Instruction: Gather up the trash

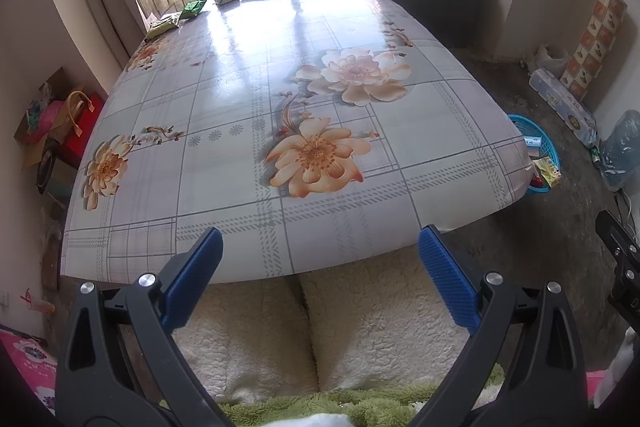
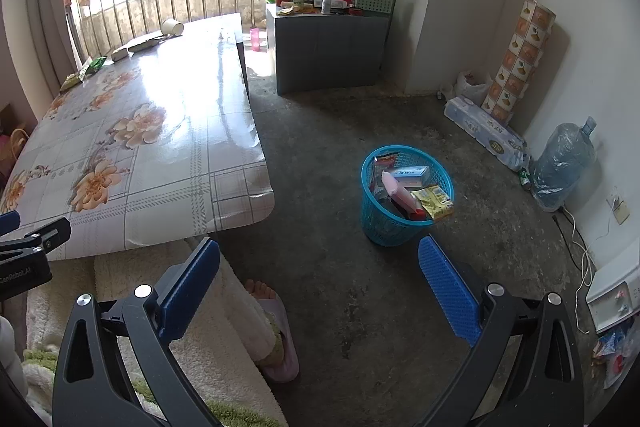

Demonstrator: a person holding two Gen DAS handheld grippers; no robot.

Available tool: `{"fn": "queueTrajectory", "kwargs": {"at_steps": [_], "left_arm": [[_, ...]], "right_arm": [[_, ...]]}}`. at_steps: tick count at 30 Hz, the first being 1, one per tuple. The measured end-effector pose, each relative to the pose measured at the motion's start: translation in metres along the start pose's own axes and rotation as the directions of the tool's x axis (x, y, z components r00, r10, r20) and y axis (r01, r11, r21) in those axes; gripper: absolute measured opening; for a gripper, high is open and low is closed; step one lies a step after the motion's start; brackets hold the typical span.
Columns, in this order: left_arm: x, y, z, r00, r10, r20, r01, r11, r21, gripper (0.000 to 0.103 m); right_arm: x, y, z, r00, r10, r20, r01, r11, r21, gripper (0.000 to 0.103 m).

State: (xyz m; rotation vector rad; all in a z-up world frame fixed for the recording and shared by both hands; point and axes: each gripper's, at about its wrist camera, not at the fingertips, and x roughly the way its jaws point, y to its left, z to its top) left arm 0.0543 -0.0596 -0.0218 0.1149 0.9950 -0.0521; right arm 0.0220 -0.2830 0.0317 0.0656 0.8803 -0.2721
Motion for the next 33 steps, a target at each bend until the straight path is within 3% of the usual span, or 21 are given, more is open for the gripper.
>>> {"fn": "queueTrajectory", "kwargs": {"at_steps": [33], "left_arm": [[-0.0041,0.0022,0.0032,1.0,0.002,0.007,-0.002,1.0,-0.02,0.094]], "right_arm": [[-0.0017,-0.0033,-0.0006,1.0,0.017,0.008,-0.017,1.0,0.0,0.097]]}}
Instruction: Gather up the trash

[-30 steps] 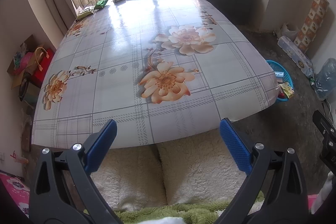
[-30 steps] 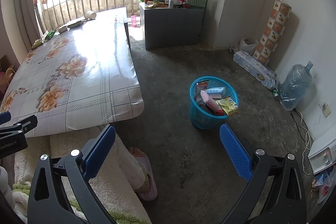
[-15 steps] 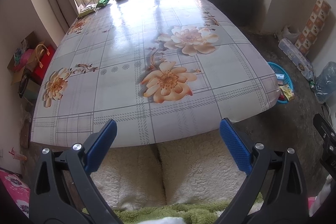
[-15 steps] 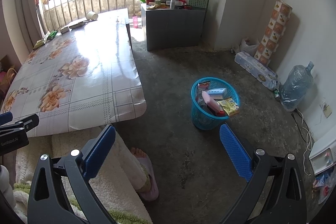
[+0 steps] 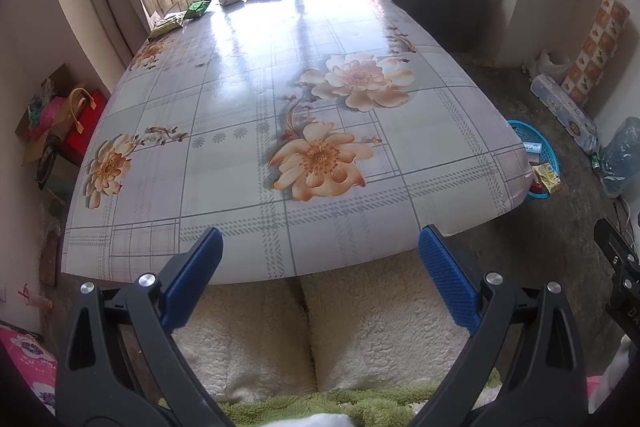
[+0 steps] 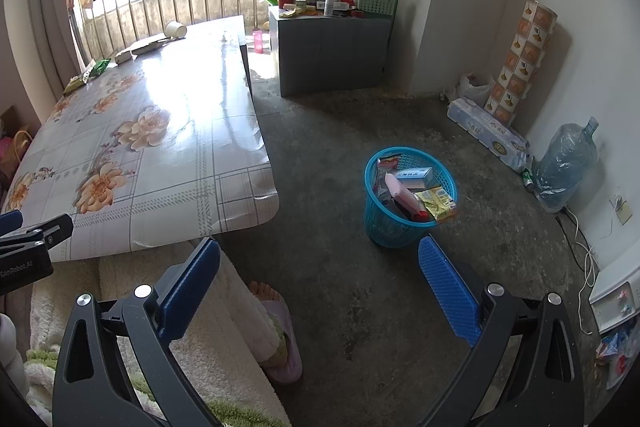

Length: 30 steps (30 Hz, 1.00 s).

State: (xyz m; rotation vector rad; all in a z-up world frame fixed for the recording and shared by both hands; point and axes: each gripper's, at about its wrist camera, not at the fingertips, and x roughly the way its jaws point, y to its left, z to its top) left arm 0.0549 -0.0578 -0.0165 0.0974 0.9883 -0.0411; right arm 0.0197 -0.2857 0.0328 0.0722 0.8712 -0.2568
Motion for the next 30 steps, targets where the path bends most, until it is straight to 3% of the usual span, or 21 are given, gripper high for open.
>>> {"fn": "queueTrajectory", "kwargs": {"at_steps": [30], "left_arm": [[0.0003,0.0024,-0.0005,1.0,0.013,0.002,-0.013,1.0,-0.014,0.094]], "right_arm": [[0.0007,0.0005,-0.0012,1.0,0.002,0.003,-0.002,1.0,0.002,0.097]]}}
